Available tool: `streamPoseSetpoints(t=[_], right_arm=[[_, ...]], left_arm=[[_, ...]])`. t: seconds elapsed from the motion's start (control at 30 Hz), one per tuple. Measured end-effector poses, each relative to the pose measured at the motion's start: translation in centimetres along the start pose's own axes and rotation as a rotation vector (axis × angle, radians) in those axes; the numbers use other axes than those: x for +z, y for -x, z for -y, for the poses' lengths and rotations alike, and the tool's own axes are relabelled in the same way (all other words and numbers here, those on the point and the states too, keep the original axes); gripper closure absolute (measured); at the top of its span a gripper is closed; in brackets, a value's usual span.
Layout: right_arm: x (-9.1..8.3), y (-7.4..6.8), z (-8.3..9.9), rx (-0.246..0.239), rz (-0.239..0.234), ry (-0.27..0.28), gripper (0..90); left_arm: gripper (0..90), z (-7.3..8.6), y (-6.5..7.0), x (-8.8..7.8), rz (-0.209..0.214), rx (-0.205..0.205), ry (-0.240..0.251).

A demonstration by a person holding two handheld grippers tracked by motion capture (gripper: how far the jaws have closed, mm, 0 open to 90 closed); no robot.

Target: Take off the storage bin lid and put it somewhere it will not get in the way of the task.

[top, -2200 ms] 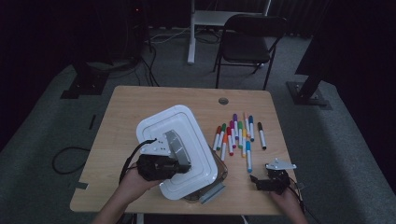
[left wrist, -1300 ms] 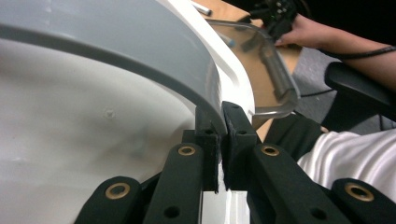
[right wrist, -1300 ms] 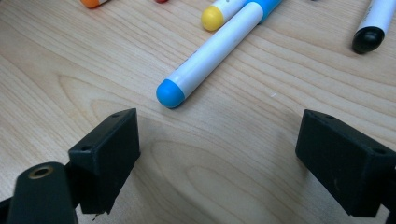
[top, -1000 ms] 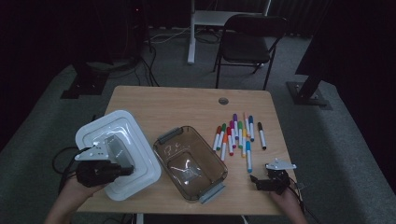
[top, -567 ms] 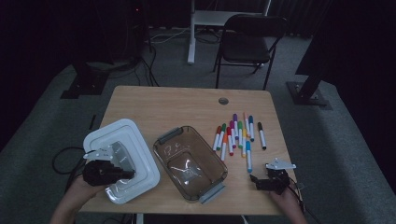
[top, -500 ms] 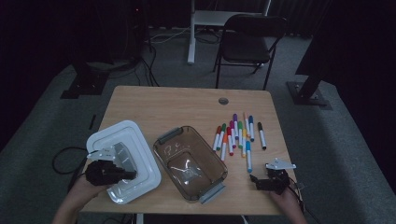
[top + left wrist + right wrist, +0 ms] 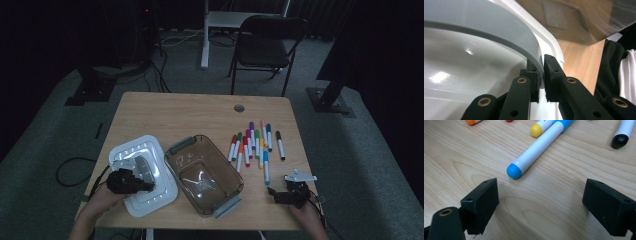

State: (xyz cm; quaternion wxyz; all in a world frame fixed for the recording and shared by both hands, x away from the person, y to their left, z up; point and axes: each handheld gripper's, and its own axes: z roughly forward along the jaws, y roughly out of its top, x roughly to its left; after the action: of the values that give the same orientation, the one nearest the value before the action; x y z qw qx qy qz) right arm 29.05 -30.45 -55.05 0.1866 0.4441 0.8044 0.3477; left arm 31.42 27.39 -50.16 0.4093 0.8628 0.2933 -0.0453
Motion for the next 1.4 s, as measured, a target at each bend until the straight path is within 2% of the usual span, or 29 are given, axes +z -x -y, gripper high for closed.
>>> streamPoseSetpoints(t=[0.1,0.2,0.33,0.43,0.5,0.57,0.67,0.83,0.97,1.07,1.23,1.3,1.4], right_arm=[[0.0,0.0,0.0,-0.001,0.0,0.0,13.2],[0.0,0.0,0.0,-0.001,0.0,0.0,13.1],[0.0,0.0,0.0,-0.001,0.0,0.0,13.2],[0.0,0.0,0.0,-0.001,0.0,0.0,13.2],[0.0,0.0,0.0,-0.001,0.0,0.0,13.2],[0.0,0.0,0.0,-0.001,0.0,0.0,13.2],[0.0,0.0,0.0,-0.001,0.0,0.0,13.2],[0.0,0.0,0.0,-0.001,0.0,0.0,13.2],[0.0,0.0,0.0,-0.002,0.0,0.001,13.2],[0.0,0.0,0.0,-0.001,0.0,0.0,13.2],[0.0,0.0,0.0,-0.001,0.0,0.001,13.2],[0.0,0.0,0.0,-0.001,0.0,0.001,13.2],[0.0,0.0,0.0,-0.002,0.0,0.001,13.2]], left_arm=[[81.3,0.3,-0.8,0.3,-0.01,0.003,0.032],[79.3,0.6,-1.6,0.6,-0.033,-0.018,0.051],[75.6,0.8,-2.2,1.0,-0.064,-0.052,0.051],[70.4,1.1,-2.4,1.4,-0.117,-0.069,0.058],[64.0,1.5,-2.5,1.7,-0.179,-0.06,0.054],[58.2,1.7,-2.6,1.6,-0.189,-0.06,0.083],[49.3,2.0,-2.3,1.3,-0.24,-0.043,0.083],[48.6,2.4,-1.8,0.7,-0.279,-0.045,0.075],[45.6,3.0,-1.4,-0.3,-0.337,-0.049,0.089],[40.2,3.5,-1.2,-1.2,-0.368,-0.071,0.124],[27.5,4.6,-1.4,-2.2,-0.432,-0.162,0.196],[17.9,5.0,-1.4,-2.6,-0.467,-0.191,0.199],[15.9,5.6,-1.4,-3.2,-0.531,-0.228,0.22]])
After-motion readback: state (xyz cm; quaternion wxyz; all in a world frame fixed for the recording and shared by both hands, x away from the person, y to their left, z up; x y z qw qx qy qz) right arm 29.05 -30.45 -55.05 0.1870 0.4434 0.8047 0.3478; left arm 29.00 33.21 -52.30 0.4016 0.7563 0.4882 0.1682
